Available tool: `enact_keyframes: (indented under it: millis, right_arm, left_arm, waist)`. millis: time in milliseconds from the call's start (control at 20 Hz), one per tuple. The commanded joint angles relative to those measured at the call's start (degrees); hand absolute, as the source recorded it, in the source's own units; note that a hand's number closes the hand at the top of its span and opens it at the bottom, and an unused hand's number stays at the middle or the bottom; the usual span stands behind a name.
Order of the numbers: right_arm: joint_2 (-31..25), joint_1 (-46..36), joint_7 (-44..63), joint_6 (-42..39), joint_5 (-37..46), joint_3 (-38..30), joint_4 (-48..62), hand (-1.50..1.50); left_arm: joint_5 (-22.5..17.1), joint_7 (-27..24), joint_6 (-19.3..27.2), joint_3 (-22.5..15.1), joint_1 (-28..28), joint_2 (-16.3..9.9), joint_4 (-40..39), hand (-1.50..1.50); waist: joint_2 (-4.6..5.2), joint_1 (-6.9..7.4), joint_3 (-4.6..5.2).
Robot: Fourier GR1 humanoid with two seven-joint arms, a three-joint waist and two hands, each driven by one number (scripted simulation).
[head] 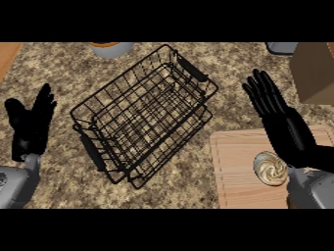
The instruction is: Pick the pear from the cutting board and place it in the tiered basket
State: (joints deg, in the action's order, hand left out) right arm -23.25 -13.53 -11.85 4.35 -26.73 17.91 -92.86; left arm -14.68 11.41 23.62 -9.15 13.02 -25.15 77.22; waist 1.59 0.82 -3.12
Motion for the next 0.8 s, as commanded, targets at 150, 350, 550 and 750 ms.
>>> enact_keyframes:
  millis: [150,350,550,750]
  right_arm:
    - [-0.49,-0.05,10.94,11.38,1.98,-3.61,4.1,1.5]
    - [-10.81,10.61,19.77,23.49,11.55,-6.75,15.76,1.5]
    - [-5.75,13.53,25.87,40.15,16.19,-6.37,15.33,-1.5]
    - [-14.84,12.53,40.62,42.42,27.62,2.99,6.43,-1.5]
  left_arm:
    - [-2.19,-0.68,-7.1,-1.17,-1.1,-1.63,5.71,0.0]
    - [-2.81,-2.3,-7.73,-1.84,-3.2,-0.62,5.88,0.0]
    - [-4.57,-3.64,-11.08,-2.94,-6.89,-0.38,8.78,0.0]
    - [-5.27,-4.5,-12.63,-1.89,-6.81,-0.44,8.17,0.0]
  waist:
    - [-1.78,-0.29,3.22]
    - [-0.6,-4.72,4.43]
    - [-2.09,-1.35,3.56]
    - [-1.95,-0.96,3.58]
